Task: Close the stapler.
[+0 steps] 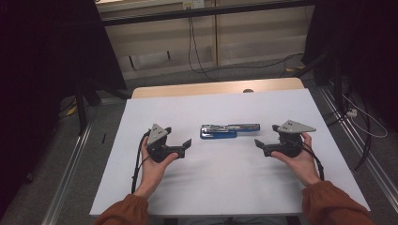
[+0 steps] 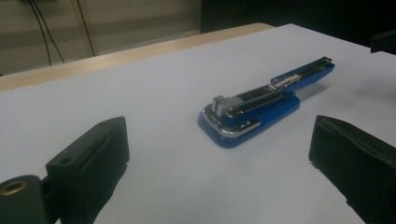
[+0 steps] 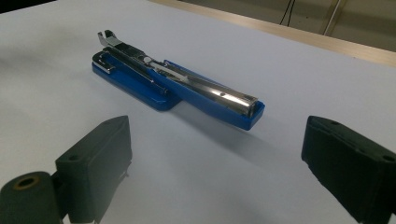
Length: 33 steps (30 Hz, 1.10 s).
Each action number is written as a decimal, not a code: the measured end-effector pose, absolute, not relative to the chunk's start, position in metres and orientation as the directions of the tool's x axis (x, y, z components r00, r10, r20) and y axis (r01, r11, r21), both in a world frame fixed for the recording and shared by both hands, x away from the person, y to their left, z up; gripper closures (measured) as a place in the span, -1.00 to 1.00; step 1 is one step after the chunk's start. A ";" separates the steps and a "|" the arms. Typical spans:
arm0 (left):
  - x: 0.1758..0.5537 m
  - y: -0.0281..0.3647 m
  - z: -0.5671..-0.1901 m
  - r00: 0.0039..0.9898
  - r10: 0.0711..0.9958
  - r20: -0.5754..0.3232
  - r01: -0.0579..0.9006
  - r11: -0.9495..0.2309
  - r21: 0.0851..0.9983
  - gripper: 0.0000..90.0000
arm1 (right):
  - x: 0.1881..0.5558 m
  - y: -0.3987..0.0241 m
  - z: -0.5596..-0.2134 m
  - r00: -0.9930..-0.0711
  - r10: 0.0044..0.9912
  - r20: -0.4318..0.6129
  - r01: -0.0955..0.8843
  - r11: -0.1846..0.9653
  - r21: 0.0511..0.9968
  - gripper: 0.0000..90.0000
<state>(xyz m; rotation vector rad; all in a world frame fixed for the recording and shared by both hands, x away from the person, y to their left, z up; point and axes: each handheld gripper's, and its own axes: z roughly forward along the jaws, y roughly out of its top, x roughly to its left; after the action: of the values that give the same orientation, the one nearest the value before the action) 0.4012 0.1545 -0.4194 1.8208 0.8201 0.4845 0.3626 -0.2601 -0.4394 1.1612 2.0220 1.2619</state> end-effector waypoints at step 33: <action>0.439 0.109 -0.432 0.702 0.707 -0.081 0.367 -0.262 0.892 -0.85 | 0.370 -0.259 -0.447 -0.526 0.847 0.069 0.423 0.191 0.886 -0.51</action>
<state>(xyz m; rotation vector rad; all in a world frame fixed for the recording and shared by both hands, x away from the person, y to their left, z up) 0.4391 0.1086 -0.4324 1.8772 0.8376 0.4121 0.3698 -0.2588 -0.4470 1.1870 2.0331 1.2902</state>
